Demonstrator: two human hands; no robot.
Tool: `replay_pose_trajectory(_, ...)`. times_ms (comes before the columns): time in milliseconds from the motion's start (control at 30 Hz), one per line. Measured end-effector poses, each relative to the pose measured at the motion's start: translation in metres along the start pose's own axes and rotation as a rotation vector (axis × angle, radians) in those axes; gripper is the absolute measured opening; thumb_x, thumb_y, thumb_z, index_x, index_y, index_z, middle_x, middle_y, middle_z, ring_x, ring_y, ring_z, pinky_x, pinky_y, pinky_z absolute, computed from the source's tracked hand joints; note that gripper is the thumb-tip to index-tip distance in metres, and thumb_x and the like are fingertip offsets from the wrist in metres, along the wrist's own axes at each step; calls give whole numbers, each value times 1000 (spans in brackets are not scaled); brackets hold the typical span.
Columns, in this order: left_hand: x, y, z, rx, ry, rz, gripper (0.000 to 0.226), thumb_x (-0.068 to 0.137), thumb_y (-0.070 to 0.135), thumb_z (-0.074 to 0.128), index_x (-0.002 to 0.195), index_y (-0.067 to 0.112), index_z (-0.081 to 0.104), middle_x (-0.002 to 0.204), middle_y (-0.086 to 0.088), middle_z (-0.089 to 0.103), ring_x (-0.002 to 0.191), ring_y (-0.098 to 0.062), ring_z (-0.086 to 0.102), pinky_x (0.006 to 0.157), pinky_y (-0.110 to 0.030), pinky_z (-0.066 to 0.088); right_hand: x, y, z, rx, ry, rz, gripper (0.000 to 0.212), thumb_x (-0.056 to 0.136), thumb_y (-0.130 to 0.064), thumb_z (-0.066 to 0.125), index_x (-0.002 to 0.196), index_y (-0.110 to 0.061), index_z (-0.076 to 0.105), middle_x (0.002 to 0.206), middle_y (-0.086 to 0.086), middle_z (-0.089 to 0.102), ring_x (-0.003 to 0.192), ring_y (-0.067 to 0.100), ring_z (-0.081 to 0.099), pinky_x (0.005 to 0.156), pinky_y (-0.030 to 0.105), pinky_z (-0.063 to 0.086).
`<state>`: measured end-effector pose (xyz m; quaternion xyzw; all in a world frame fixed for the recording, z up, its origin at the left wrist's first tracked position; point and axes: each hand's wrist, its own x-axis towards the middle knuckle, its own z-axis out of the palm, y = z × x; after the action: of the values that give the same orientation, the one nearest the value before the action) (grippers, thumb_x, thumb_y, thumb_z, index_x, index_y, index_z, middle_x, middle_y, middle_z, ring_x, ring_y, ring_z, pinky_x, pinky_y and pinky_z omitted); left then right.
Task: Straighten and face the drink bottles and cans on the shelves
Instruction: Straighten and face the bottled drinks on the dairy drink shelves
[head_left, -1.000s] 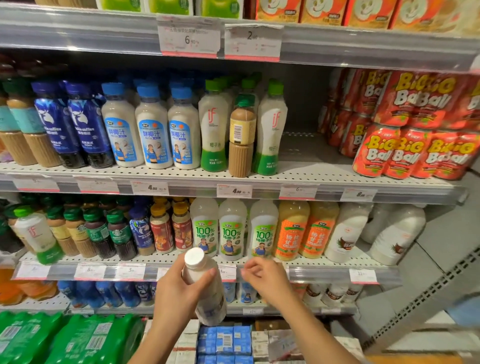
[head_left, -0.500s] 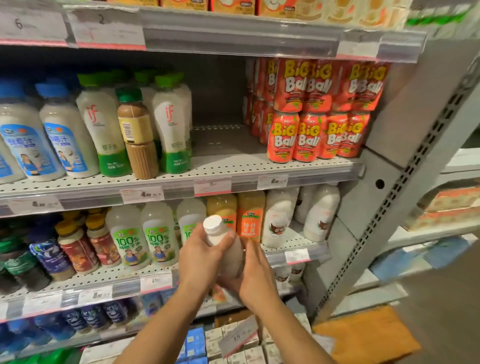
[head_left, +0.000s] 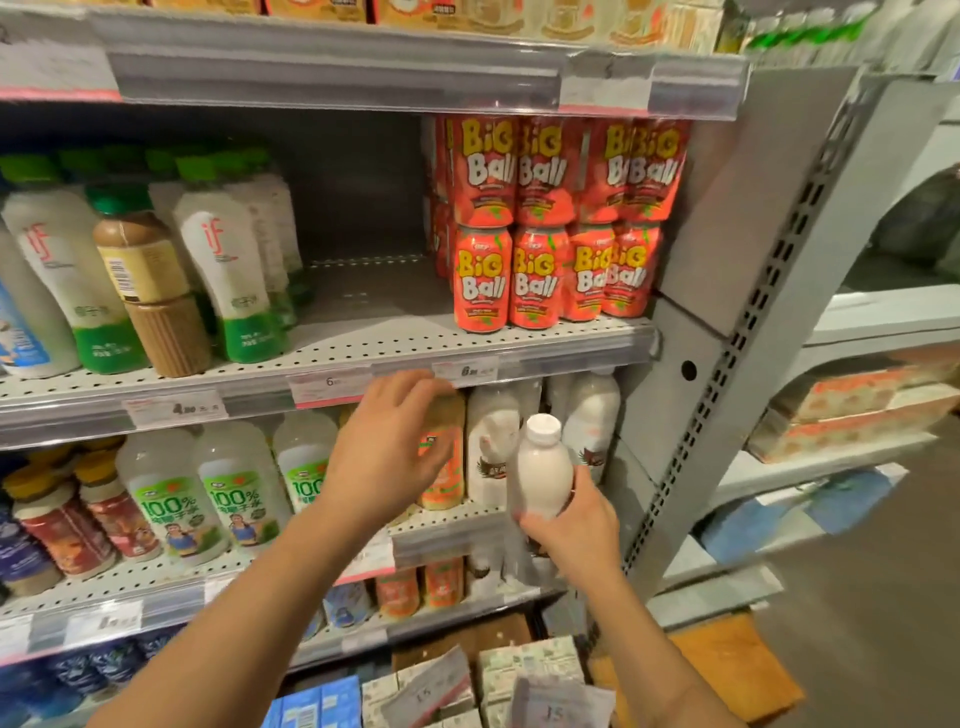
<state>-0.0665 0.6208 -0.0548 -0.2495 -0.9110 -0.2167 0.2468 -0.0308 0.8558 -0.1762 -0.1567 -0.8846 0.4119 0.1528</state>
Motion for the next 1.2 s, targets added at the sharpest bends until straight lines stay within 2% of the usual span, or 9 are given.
replay_pose_trajectory(67, 0, -8, 2, 98, 33, 36, 48, 87, 34, 69, 132, 20, 57, 141, -5, 52, 130, -33, 46, 103, -51, 45, 15, 11, -8, 37, 17, 20, 79, 57, -54, 87, 123, -31, 51, 104, -10, 60, 97, 18, 61, 79, 38, 53)
replay_pose_trajectory(167, -5, -13, 5, 244, 43, -7, 55, 87, 33, 67, 138, 17, 55, 155, -14, 40, 144, -42, 33, 111, -59, 37, 39, 19, -17, 81, 19, 48, 75, 63, -43, 92, 124, -26, 50, 106, -7, 59, 98, 18, 58, 81, 35, 49)
replay_pose_trajectory(267, -11, -17, 7, 356, 1, -74, 67, 86, 34, 72, 146, 17, 48, 162, -13, 30, 150, -39, 23, 115, -59, 29, 61, 21, -16, 80, 23, 59, 73, 63, -43, 90, 120, -25, 49, 109, -5, 61, 103, 23, 61, 86, 43, 53)
replay_pose_trajectory(433, -15, -29, 6, 457, -65, -87, 78, 86, 39, 70, 154, 22, 35, 168, -6, 15, 155, -34, 12, 119, -56, 24, 82, 15, -2, 94, -9, 54, 77, 65, -38, 91, 127, -21, 49, 117, 3, 64, 109, 27, 61, 86, 39, 52)
replay_pose_trajectory(600, -13, -35, 2, 457, -82, -82, 75, 85, 40, 70, 152, 23, 40, 168, -4, 19, 154, -33, 17, 116, -55, 31, 88, 5, 12, 62, 21, 18, 86, 65, -47, 87, 133, -23, 40, 120, 7, 63, 109, 34, 63, 88, 49, 55)
replay_pose_trajectory(733, -11, -34, 1, 429, -86, -90, 67, 85, 37, 70, 146, 24, 48, 167, -3, 22, 152, -34, 22, 112, -56, 34, 89, -1, 15, -197, 67, -5, 86, 72, -52, 85, 130, -10, 39, 116, 15, 63, 98, 43, 66, 75, 48, 56)
replay_pose_trajectory(833, -11, -34, 0, 410, -105, -86, 59, 86, 37, 67, 142, 25, 52, 168, -2, 17, 153, -34, 19, 113, -57, 36, 90, -1, 21, -306, 98, -37, 88, 72, -53, 86, 127, -2, 39, 120, 22, 56, 98, 47, 65, 75, 50, 53)
replay_pose_trajectory(1033, -19, -35, -12, 300, -113, -71, 49, 91, 37, 63, 138, 28, 54, 169, -1, 16, 155, -28, 11, 117, -53, 32, 100, 3, 24, -275, 90, -22, 88, 73, -46, 88, 128, 3, 39, 122, 33, 54, 106, 55, 58, 86, 59, 49)
replay_pose_trajectory(1200, -55, -39, -17, 254, -78, -101, 45, 91, 36, 63, 134, 28, 56, 167, -2, 20, 155, -25, 13, 112, -50, 37, 101, 9, 31, -243, 117, -26, 86, 72, -39, 90, 127, 2, 38, 118, 38, 53, 100, 59, 58, 82, 63, 49)
